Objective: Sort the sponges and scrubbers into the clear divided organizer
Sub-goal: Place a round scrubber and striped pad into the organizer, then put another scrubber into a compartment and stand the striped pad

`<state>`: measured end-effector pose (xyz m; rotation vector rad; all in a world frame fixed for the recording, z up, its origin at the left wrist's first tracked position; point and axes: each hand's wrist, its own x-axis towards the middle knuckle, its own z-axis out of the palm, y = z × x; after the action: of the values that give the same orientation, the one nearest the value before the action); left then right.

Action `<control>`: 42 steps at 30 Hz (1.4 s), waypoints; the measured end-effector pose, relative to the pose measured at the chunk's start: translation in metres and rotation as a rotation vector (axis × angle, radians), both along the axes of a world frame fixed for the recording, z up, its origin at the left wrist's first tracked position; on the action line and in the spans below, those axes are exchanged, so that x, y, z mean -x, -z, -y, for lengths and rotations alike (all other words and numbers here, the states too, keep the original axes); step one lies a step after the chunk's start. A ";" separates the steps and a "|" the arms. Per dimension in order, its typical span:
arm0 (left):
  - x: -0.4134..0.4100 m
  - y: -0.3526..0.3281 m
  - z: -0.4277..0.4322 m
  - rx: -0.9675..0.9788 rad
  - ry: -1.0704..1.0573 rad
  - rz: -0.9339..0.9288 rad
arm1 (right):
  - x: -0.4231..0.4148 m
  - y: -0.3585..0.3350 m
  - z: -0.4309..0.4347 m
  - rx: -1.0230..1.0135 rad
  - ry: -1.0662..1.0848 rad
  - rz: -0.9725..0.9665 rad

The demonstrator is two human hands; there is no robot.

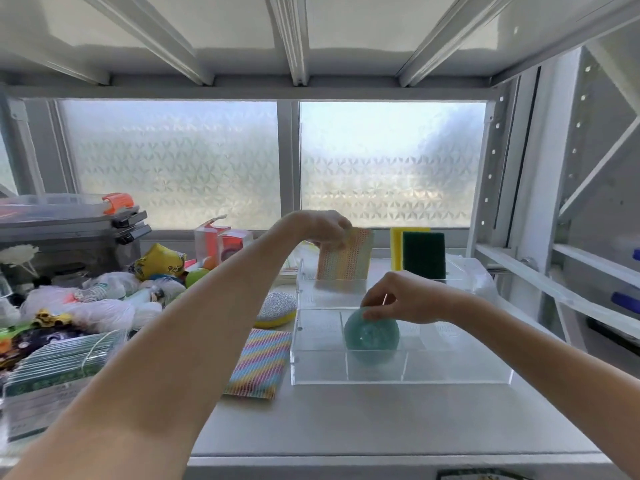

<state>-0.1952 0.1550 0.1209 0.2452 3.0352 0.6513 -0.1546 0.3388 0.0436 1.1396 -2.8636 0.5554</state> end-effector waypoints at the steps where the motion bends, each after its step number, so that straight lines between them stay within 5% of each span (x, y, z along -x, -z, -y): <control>1: 0.004 -0.004 0.001 0.003 -0.016 0.046 | 0.000 -0.001 0.001 -0.017 -0.004 0.009; 11: 0.025 0.020 0.020 0.320 -0.067 0.075 | 0.008 0.006 0.004 0.014 0.036 -0.024; 16: 0.025 0.033 0.040 0.300 -0.064 -0.168 | 0.002 0.002 0.004 -0.155 0.030 -0.148; 20: -0.015 0.011 0.089 0.205 -0.121 -0.302 | -0.008 -0.027 0.023 0.055 -0.034 -0.248; 24: -0.077 0.014 0.146 0.279 -0.184 -0.053 | -0.042 -0.024 0.081 0.110 -0.264 -0.194; 29: -0.135 0.070 0.166 0.453 -0.156 0.248 | -0.071 0.031 0.138 -0.298 -0.266 -0.204; 36: -0.143 0.114 0.166 0.431 -0.258 0.063 | -0.089 0.040 0.146 -0.255 -0.304 -0.484; 42: -0.141 0.073 0.165 0.124 -0.342 -0.080 | -0.085 0.007 0.123 0.087 -0.315 -0.512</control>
<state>-0.0537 -0.0097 0.0479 -0.2637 3.2089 0.4706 -0.0699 0.2156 0.0364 1.4728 -2.2291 0.3247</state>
